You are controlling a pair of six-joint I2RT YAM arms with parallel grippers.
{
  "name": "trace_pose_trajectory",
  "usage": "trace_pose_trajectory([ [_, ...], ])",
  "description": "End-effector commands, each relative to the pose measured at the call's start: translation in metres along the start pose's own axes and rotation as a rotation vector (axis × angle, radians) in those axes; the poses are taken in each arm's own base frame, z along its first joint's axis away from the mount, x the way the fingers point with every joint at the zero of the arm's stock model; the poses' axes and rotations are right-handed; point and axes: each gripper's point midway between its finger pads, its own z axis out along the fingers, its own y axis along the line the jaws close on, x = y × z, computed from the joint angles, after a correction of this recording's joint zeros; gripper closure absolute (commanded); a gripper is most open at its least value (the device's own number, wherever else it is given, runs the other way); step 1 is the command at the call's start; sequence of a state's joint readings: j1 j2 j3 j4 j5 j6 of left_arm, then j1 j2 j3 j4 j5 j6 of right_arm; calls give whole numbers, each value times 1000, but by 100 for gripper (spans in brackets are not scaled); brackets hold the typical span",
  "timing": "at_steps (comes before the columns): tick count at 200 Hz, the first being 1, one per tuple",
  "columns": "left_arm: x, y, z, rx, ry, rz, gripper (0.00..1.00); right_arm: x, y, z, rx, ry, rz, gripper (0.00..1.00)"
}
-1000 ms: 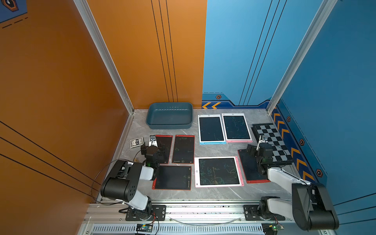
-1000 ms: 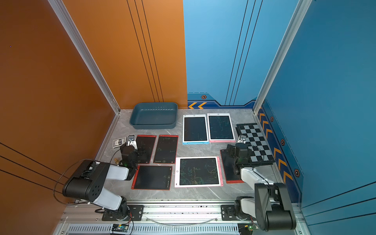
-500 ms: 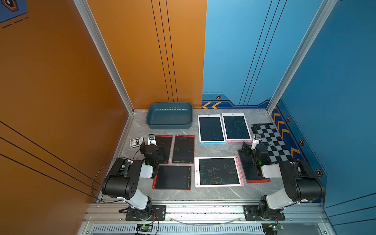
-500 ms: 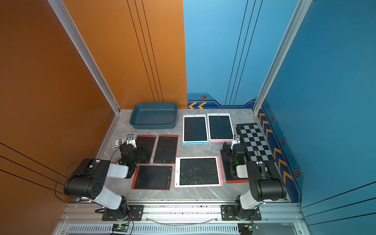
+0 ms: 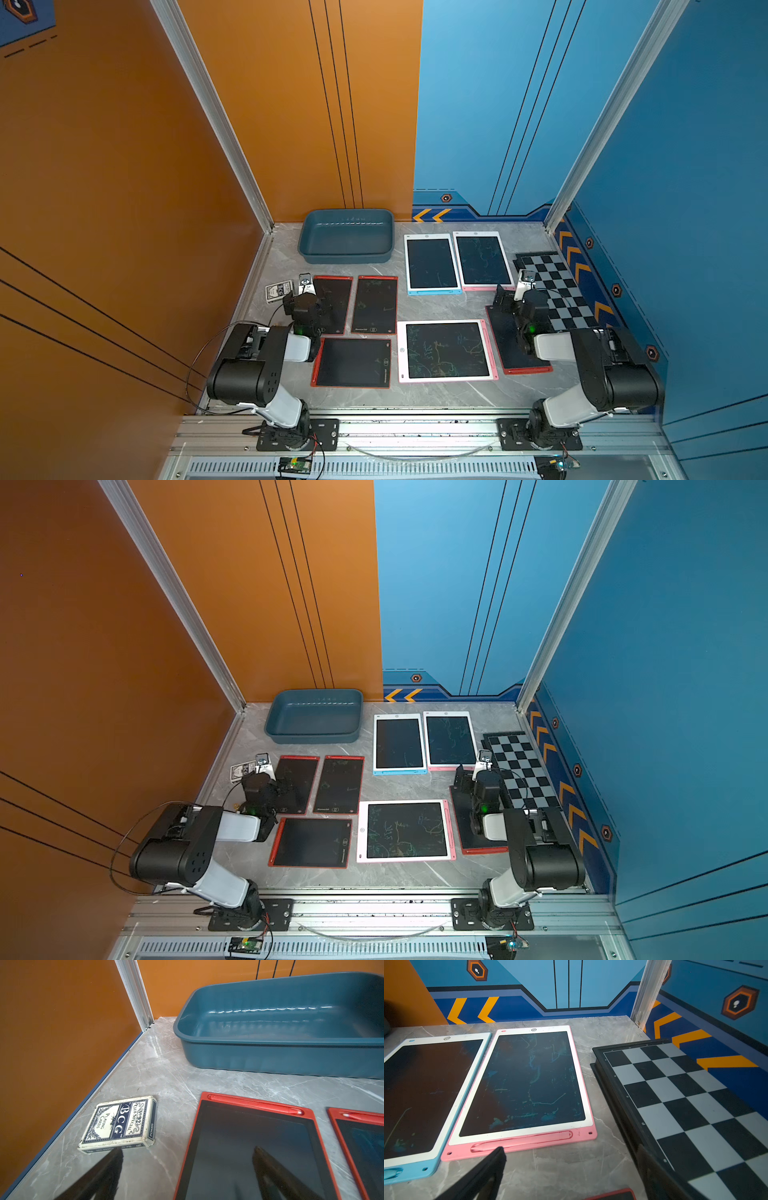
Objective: Take out the writing tablet from the storage box
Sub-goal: Reset both arms
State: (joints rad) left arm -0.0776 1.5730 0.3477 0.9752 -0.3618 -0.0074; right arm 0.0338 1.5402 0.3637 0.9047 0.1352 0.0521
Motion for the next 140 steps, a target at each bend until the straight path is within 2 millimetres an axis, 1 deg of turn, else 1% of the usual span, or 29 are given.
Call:
trace_pose_trajectory([
  [1,-6,-3,0,8,-12,5,2,-3,-2,2,21,-8,6,0],
  [140,-6,-3,2,26,-9,-2,2,-3,-3,2,22,-8,6,0],
])
